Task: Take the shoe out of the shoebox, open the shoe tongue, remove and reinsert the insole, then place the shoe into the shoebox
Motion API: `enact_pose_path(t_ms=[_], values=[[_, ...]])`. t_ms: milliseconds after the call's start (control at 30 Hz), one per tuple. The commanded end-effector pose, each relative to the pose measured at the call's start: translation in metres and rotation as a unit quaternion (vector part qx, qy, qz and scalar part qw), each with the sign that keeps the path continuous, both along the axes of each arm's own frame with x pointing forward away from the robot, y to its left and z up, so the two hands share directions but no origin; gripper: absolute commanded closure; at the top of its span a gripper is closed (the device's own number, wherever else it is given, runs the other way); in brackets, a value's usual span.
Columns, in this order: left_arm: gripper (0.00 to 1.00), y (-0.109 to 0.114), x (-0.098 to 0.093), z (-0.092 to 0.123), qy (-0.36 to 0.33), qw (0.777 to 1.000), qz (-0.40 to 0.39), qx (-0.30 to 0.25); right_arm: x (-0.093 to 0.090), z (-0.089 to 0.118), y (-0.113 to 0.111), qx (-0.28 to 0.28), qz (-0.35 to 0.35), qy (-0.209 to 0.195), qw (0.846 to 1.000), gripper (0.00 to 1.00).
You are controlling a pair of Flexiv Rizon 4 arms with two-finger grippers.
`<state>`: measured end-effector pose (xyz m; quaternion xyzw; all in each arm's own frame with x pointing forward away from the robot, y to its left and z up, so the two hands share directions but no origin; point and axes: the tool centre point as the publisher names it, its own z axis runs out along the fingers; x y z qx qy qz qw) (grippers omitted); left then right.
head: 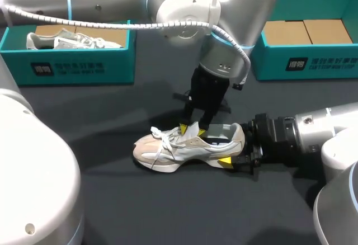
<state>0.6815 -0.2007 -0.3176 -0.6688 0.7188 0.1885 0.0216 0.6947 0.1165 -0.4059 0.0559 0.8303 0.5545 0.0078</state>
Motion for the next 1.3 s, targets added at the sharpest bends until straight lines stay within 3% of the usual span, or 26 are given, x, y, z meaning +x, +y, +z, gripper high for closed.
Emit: enact_pose_path(t_ms=[33,367,700,1167,1300], values=[[0.98,0.007,-0.01,0.009,-0.017,1.0,-0.004,-0.011,0.0,0.0,0.001,-0.002,0.0,0.0,1.0,1.0],[1.0,0.041,-0.016,0.032,-0.069,0.989,0.081,-0.099,0.0,0.0,0.001,-0.002,0.0,0.0,1.0,1.0],[1.0,0.078,-0.024,0.031,-0.101,0.965,0.166,-0.177,0.0,0.0,0.001,-0.002,0.0,0.0,1.0,1.0],[1.0,0.103,-0.038,0.004,-0.101,0.964,0.18,-0.168,0.0,0.0,0.001,-0.002,0.0,0.0,1.0,1.0],[0.91,0.112,-0.035,-0.006,-0.094,0.964,0.192,-0.157,0.0,0.0,0.001,-0.002,0.0,0.0,1.0,1.0]])
